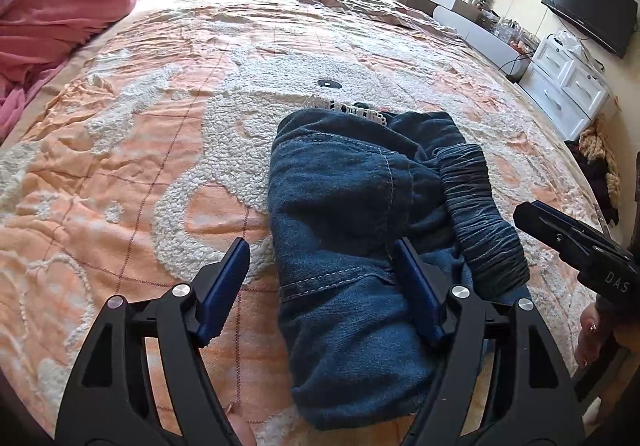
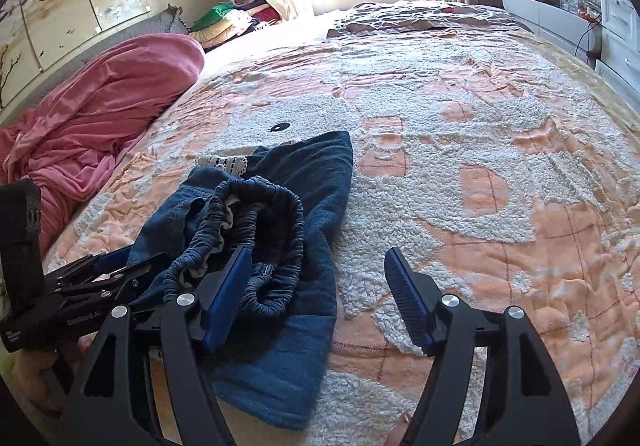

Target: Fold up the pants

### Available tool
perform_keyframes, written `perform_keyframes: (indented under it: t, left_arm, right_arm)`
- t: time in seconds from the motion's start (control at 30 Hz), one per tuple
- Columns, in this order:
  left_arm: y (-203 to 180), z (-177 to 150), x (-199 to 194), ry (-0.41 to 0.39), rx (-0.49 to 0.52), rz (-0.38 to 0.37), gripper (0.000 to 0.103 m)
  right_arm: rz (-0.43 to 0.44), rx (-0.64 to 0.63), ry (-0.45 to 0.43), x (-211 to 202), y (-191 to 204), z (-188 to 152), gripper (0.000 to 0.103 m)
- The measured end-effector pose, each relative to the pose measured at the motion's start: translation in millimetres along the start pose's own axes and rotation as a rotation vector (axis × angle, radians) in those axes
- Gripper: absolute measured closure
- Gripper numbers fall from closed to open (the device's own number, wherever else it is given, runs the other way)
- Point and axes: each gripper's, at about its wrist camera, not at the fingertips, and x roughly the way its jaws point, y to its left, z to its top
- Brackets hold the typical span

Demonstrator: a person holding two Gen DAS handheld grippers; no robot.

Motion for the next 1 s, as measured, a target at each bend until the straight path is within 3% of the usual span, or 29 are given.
perform_keyframes:
  t: [0.23,0.47,1.0]
  left_arm:
    - [-0.9,0.2,-19.0,-0.022,0.0,-0.01,0.029]
    - [-6.6,-4.9,-43.7,-0.052,0.014,-0.019,0.01]
    - [-13.6,-64.3,-84.8,-0.074,0.056,-0.003,0.01]
  right_arm:
    - [0.004,0.007,-0.03,-20.0,-2.4,1.0,0.021]
    - [0.0,-0.018,-0.079,-48.9,0.4,-7.4,0.01]
    - [-0.021,-0.148,-0.124,-100.4,26.9,-64.9,0.005]
